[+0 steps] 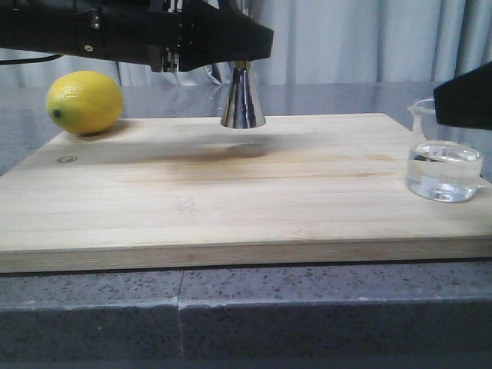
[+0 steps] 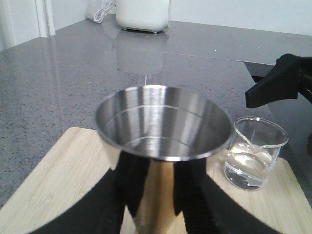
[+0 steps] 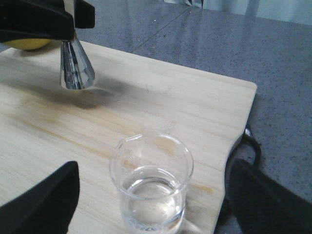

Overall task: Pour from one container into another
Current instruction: 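Reach the right gripper to the glass beaker and grasp it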

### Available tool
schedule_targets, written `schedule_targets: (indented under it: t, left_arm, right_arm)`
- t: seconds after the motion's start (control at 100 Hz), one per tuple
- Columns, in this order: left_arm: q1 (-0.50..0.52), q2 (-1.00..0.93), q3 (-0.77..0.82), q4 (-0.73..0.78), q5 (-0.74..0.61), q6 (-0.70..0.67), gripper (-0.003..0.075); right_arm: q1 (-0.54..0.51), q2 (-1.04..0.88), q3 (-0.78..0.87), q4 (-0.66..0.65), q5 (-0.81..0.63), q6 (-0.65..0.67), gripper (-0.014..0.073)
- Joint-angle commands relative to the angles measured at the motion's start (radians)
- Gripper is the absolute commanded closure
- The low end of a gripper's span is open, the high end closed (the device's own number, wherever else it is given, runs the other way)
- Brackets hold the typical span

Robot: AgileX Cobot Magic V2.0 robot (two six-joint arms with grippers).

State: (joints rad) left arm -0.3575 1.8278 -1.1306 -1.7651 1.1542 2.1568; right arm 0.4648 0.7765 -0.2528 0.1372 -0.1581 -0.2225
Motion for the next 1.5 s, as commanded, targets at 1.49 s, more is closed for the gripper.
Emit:
schedule_targets:
  t: [1.49]
  left_arm:
    - [-0.008, -0.043, -0.03, -0.083, 0.102, -0.007, 0.0491]
  right_arm:
    - [0.049, 0.305, 0.007, 0.003, -0.349, -0.004, 0.0101]
